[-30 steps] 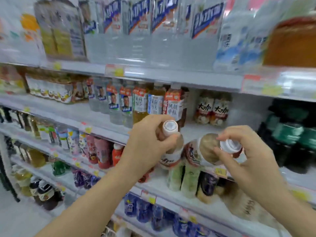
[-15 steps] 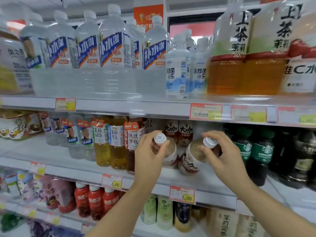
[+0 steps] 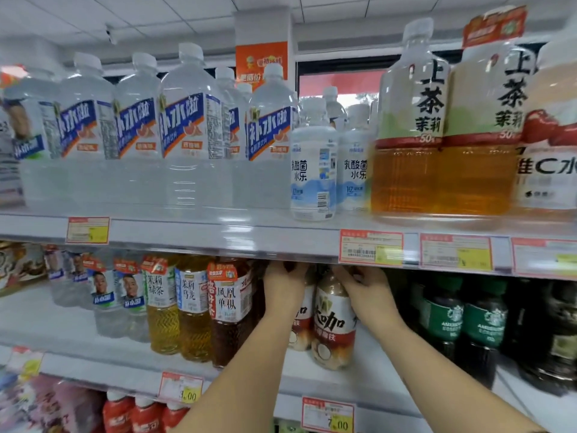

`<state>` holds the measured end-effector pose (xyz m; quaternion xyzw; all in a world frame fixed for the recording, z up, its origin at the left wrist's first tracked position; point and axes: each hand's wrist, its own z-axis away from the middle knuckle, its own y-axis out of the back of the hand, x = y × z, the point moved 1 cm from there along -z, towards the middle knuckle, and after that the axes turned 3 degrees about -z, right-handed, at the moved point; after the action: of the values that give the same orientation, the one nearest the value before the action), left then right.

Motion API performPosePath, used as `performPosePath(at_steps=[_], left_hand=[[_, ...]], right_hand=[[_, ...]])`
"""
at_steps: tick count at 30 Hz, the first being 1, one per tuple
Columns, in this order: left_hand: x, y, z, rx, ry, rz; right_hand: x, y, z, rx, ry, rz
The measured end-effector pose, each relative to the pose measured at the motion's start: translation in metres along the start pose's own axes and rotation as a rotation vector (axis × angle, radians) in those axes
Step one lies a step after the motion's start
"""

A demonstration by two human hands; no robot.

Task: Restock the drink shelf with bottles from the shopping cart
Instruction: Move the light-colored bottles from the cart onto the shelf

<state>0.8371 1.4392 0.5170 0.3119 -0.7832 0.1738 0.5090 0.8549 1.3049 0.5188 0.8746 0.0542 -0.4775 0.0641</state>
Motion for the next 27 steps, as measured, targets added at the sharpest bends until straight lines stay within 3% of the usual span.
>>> performPosePath(at_steps=[4, 7, 10, 13, 20, 27], left_hand=[[-0.011, 0.002, 0.007, -0.043, -0.065, -0.024], [-0.026, 0.009, 0.023, -0.117, -0.142, -0.032], [-0.058, 0.017, 0.035, -0.239, -0.038, -0.094], [-0.077, 0.020, 0.034, -0.364, 0.141, -0.150], [-0.088, -0.001, 0.009, -0.236, 0.249, -0.287], [-0.095, -0.027, -0.015, -0.148, 0.250, -0.310]], right_hand=[[0.006, -0.007, 0.007, 0.017, 0.043, 0.038], [0.028, -0.003, 0.028, -0.044, -0.045, 0.090], [0.057, 0.001, 0.049, -0.208, -0.204, 0.240], [0.068, 0.005, 0.041, -0.222, -0.274, 0.402], [0.081, 0.009, 0.003, -0.139, -0.308, 0.401], [0.106, -0.005, -0.023, -0.109, -0.285, 0.386]])
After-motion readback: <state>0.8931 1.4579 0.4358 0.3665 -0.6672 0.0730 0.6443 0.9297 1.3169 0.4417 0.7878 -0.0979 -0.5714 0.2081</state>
